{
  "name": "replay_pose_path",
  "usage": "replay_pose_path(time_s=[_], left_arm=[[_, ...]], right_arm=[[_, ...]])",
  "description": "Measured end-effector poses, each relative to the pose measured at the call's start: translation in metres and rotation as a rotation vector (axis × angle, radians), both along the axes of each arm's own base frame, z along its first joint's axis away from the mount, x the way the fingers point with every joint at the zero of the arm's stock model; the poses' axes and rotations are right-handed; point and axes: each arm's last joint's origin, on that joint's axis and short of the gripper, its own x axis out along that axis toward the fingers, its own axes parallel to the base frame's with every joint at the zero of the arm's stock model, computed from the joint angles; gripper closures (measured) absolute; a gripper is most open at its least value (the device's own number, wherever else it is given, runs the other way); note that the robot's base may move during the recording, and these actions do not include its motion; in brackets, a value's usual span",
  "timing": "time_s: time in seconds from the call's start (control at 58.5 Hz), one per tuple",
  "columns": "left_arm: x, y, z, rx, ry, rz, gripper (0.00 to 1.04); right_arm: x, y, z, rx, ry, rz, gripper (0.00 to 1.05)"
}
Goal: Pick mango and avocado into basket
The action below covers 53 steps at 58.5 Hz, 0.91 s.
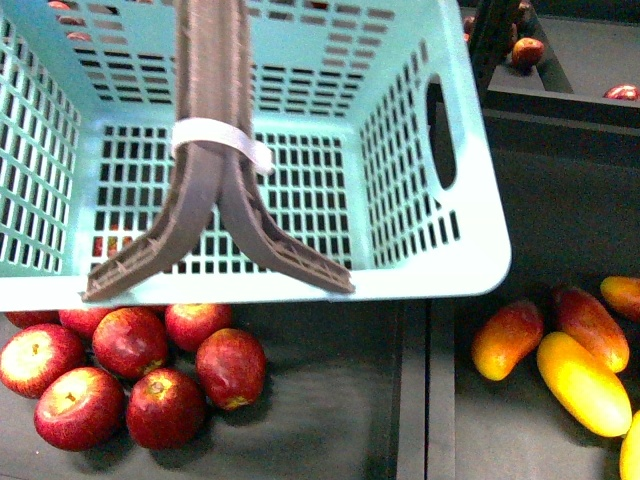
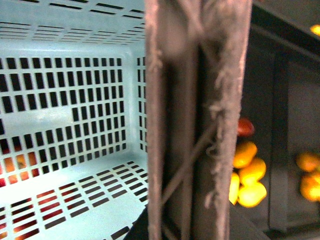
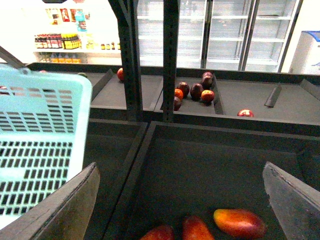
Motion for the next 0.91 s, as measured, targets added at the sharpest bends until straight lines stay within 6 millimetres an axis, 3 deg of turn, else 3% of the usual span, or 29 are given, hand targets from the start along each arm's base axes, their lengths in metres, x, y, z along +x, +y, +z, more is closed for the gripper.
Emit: replay_pose_path(time_s=[0.171,0.376,0.905], left_arm=[[0.004,-0.017,-0.004,-0.039,0.039,-0.073,0.99],[0.009,-0.019,0.007,-0.049,0.002,-0.078,0.99],[0.007,-0.022,0.008,-0.038,-0.005,-0.091,0.99]], right_arm=[[0.000,0.000,0.000,0.000,0.000,0.000,0.08],[0.000,0.000,0.000,0.000,0.000,0.000,0.08],[0.000,0.000,0.000,0.000,0.000,0.000,0.08]])
